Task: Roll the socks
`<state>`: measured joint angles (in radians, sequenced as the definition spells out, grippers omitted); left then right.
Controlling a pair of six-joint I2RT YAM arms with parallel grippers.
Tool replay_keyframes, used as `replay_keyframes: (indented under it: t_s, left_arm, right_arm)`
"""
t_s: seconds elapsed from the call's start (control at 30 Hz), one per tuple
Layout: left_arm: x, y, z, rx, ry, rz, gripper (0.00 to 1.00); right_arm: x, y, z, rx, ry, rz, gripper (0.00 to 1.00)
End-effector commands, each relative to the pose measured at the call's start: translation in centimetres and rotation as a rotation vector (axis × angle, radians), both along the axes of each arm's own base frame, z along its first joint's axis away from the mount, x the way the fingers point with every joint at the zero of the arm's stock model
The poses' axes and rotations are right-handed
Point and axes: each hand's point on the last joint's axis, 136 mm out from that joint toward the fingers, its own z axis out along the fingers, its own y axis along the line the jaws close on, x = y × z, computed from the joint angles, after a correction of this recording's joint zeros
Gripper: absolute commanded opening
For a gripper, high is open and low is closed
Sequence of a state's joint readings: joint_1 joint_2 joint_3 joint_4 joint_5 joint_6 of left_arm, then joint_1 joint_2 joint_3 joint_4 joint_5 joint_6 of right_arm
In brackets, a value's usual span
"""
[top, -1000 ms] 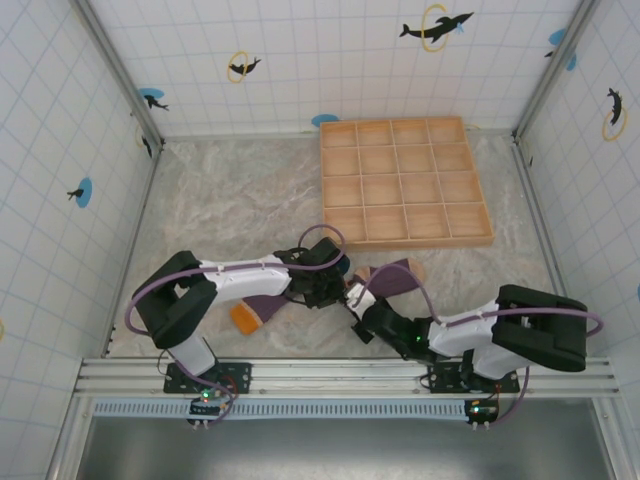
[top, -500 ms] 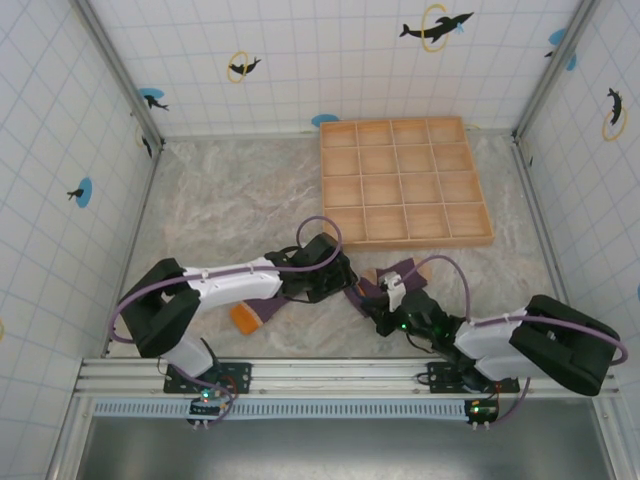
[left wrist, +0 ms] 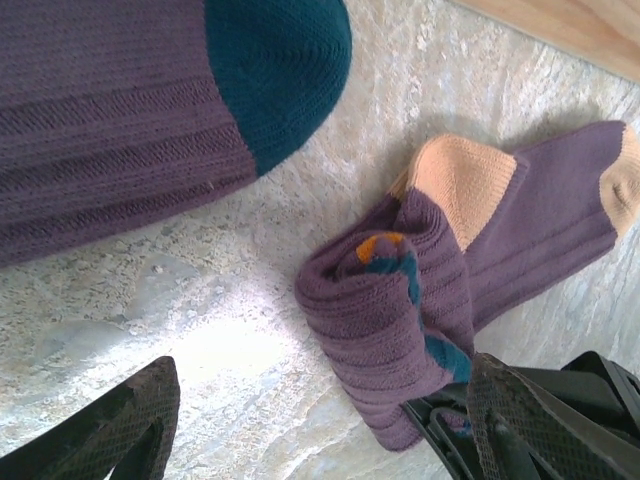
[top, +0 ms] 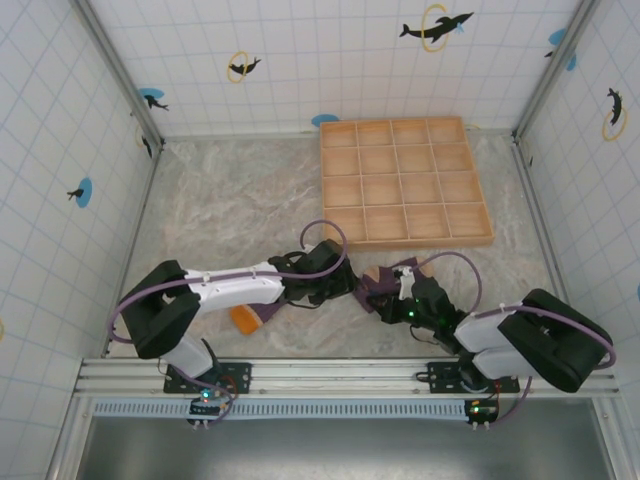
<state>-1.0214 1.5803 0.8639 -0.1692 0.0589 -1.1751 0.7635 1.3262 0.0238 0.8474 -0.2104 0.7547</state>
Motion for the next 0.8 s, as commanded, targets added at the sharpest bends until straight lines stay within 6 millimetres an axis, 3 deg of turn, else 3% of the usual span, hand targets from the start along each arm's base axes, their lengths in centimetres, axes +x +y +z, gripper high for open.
replay_keyframes:
  t_s: [0.0, 0.2, 0.33, 0.43, 0.67, 0.77]
  left_arm:
    - [-0.1, -0.8, -0.1, -0.005, -0.013, -0.027, 0.74]
    - [-0.2, -2.3, -0.2, -0.083, -0.006, -0.031, 0.71]
    - [-0.6, -2.9, -1.2, -0.122, 0.019, -0.035, 0.59]
    - [-1.0, -3.3, -2.3, -0.128, 0.050, -0.042, 0.49]
    - [-0.5, -2.7, -3.7, -0.128, 0.030, 0.019, 0.45]
    - [-0.5, -3.0, -4.4, -0.121, 0.041, 0.012, 0.38]
  right_arm:
    - [-2.8, -3.4, -5.4, -0.145, 0.206, -0.054, 0.00]
    - [-3.2, -4.6, -7.3, -0.179, 0.343, -0.142, 0.00]
    - [-3.6, -4.8, -8.2, -0.206, 0.395, -0.151, 0.00]
    - [-3.8, -5.1, -8.5, -0.204, 0.424, -0.175, 0.00]
    - [-3.7, -5.9, -8.8, -0.214, 0.453, -0.233, 0.00]
    - [-3.6, -5.9, -8.7, -0.213, 0.452, -0.237, 0.00]
